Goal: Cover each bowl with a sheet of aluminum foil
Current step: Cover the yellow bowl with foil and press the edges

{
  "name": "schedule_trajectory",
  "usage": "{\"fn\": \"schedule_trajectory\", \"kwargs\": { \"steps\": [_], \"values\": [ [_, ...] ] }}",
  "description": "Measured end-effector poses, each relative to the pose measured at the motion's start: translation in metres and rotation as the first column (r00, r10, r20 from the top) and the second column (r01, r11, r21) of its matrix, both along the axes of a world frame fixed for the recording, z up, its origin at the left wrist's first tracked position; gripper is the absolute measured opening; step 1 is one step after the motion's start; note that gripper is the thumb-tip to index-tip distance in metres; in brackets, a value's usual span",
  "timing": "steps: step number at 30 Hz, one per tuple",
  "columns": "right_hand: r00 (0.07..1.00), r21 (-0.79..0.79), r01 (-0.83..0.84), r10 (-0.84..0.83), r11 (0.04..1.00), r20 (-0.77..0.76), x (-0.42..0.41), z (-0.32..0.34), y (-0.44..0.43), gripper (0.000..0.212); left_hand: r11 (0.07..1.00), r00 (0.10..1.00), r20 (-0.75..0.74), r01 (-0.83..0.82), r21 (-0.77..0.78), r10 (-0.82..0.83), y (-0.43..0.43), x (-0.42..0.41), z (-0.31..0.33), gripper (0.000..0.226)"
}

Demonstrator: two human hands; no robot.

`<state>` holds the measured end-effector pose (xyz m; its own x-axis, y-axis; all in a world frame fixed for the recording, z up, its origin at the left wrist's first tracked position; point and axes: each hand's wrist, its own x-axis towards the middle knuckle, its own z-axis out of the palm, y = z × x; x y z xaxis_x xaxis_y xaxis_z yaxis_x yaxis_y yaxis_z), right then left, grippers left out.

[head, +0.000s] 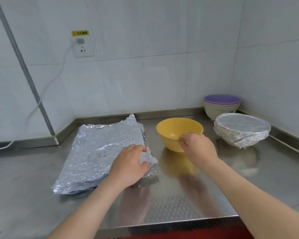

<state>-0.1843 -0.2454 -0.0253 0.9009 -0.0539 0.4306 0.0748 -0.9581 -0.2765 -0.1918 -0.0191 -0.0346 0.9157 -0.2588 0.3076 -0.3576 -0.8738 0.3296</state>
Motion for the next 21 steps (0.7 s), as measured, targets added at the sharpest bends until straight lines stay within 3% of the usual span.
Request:
{"fn": "schedule_trajectory", "kwargs": {
  "steps": [4, 7, 10, 12, 15, 18, 21],
  "values": [
    [0.991, -0.099, 0.133, -0.130, 0.986, 0.040, 0.005, 0.001, 0.001, 0.023, 0.993, 0.995, -0.099, 0.013, 0.120, -0.002, 0.029, 0.005, -0.003, 0.058],
    [0.967, -0.131, 0.225, -0.206, 0.965, 0.149, 0.006, 0.003, 0.010, 0.018, 0.983, 0.996, -0.084, 0.040, 0.178, -0.025, 0.036, 0.006, -0.009, 0.060],
    [0.983, 0.056, 0.079, -0.087, 0.995, 0.161, 0.001, 0.010, 0.040, 0.034, 0.980, 0.996, -0.080, 0.049, 0.193, -0.034, 0.040, 0.008, -0.014, 0.057],
    [0.996, 0.196, -0.091, 0.090, 0.976, 0.015, -0.002, 0.013, 0.068, 0.035, 0.974, 0.999, -0.024, 0.037, 0.223, -0.032, 0.043, 0.009, -0.015, 0.043],
    [0.963, 0.407, -0.101, 0.192, 0.908, -0.187, 0.002, 0.009, 0.100, 0.025, 0.976, 0.989, 0.139, 0.023, 0.218, -0.055, 0.051, 0.006, -0.016, 0.019],
    [0.938, 0.761, 0.032, 0.244, 0.648, -0.247, 0.006, 0.013, 0.117, 0.035, 0.984, 0.953, 0.299, -0.010, 0.180, -0.045, 0.064, 0.006, -0.013, 0.013],
    [0.932, 0.840, 0.089, 0.252, 0.535, -0.259, 0.011, 0.027, 0.121, 0.048, 0.991, 0.845, 0.525, 0.040, 0.125, -0.100, 0.078, 0.000, -0.006, 0.014]
  ]
}}
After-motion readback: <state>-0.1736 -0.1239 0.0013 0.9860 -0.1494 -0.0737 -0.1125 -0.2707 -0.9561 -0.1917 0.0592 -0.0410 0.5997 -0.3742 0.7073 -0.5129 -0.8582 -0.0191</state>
